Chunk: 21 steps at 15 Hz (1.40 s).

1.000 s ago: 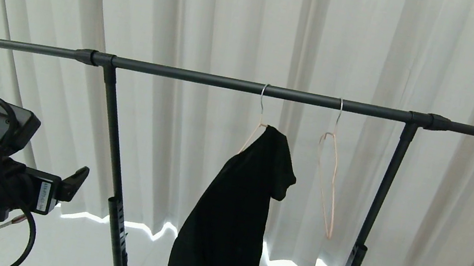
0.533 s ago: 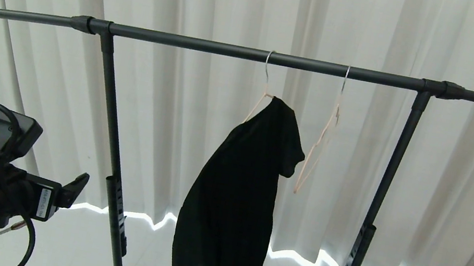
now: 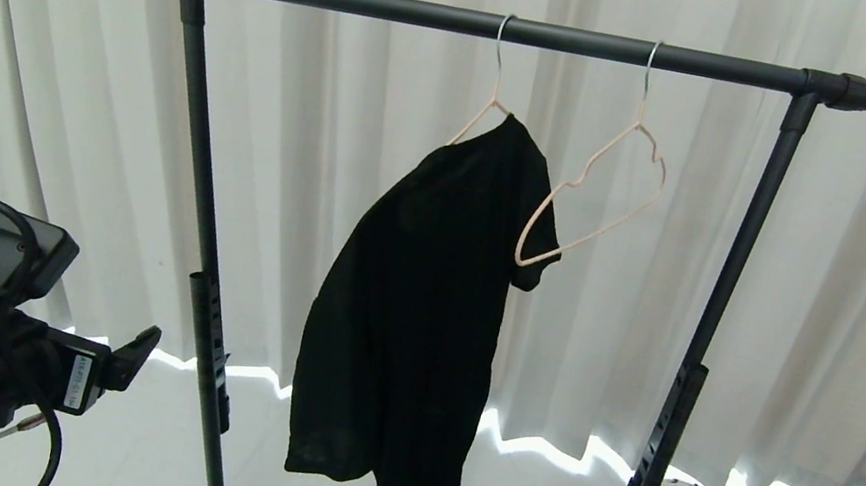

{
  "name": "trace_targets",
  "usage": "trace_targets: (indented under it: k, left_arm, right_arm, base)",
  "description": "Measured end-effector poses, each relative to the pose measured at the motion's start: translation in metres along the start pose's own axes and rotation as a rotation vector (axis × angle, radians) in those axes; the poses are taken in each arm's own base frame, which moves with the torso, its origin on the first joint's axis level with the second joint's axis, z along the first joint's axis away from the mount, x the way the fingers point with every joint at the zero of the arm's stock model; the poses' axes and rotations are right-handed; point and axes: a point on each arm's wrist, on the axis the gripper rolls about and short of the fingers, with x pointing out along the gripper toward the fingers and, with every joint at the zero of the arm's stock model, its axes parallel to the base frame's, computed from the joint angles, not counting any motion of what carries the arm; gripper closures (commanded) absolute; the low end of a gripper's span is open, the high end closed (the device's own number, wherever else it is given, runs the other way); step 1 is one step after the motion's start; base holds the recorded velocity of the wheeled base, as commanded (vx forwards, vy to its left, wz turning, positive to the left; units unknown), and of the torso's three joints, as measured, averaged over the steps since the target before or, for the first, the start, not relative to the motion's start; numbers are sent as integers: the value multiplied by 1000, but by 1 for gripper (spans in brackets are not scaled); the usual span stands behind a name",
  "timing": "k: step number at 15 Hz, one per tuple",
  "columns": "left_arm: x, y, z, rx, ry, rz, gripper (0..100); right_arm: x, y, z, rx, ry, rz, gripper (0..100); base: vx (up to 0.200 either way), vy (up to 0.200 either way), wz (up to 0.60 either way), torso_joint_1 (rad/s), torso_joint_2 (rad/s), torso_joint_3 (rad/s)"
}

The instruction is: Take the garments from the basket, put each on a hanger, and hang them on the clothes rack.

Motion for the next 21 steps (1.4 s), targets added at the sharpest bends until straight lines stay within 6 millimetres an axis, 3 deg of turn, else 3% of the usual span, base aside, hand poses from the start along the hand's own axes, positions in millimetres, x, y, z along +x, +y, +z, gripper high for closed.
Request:
trace_targets:
  k: [6,9,12,17,21]
  left_arm:
    - [-1,-2,2,4,-8,-14,0]
    - [-5,-11,7,18,-43,-72,0]
    - [-11,-23,10,14,-71,-142,0]
    - [-16,-27,9,24,-85,-173,0]
    - [-20,-31,11,32,-102,-201,0]
  right_arm:
    - [14,11,-14,-32,-27,1,0]
    - [22,19,-17,-79,-91,118,0]
    - [33,28,-21,-224,-97,207,0]
    - [53,41,-26,-468,-59,321,0]
    - [78,64,-31,-574,15,443,0]
  base:
    - [0,0,0,-50,176,122]
    - [133,0,0,0,8,8]
    - [200,0,0,-7,1,9]
    - [0,0,0,0,0,0]
    - [0,0,0,0,0,0]
